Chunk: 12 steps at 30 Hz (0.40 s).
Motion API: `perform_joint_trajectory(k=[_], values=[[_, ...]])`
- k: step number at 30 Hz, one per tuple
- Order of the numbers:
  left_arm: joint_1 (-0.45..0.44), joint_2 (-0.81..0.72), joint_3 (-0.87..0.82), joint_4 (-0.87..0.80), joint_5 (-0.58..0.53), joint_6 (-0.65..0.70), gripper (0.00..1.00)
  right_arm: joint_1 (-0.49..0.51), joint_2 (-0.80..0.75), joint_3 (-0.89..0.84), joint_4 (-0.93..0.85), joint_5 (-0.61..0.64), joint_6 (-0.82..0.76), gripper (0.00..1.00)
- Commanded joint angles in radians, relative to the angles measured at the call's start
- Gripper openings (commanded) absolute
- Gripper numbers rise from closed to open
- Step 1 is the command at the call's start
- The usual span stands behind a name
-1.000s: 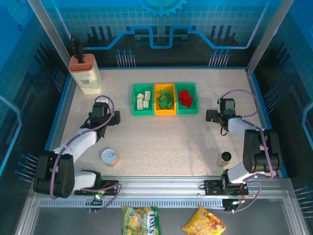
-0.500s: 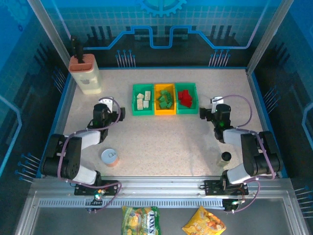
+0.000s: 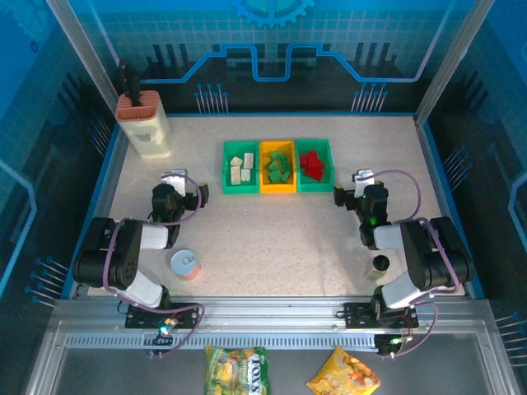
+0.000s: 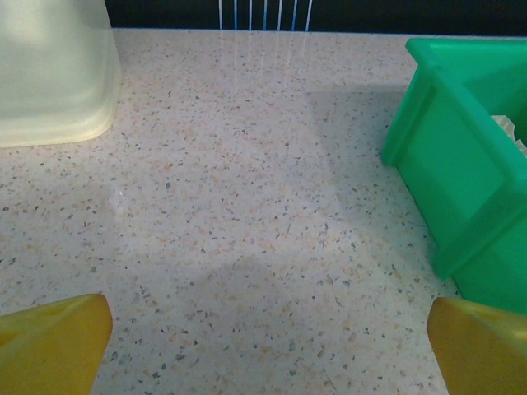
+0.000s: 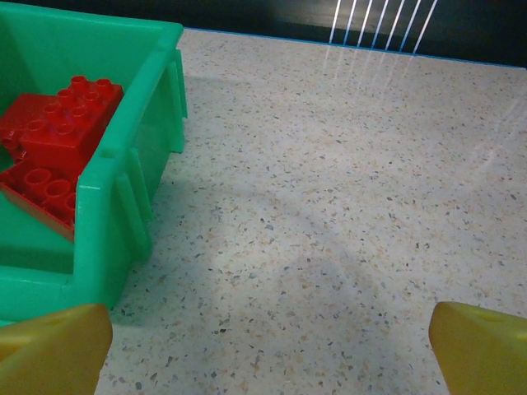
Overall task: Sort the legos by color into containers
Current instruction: Reset both arms
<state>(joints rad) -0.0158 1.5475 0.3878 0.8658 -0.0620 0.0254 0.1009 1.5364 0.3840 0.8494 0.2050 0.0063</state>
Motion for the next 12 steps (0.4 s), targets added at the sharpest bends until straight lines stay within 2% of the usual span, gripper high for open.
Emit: perform_joint_trajectory(k=[1, 12], values=[[0.011, 0.005, -0.001, 0.049, 0.019, -0.012, 0.99, -0.014, 0.0, 0.01, 0.042, -0.026, -0.004, 1.0], [0.011, 0.005, -0.002, 0.05, 0.018, -0.013, 0.99, -0.023, -0.001, 0.012, 0.037, -0.09, -0.018, 1.0]])
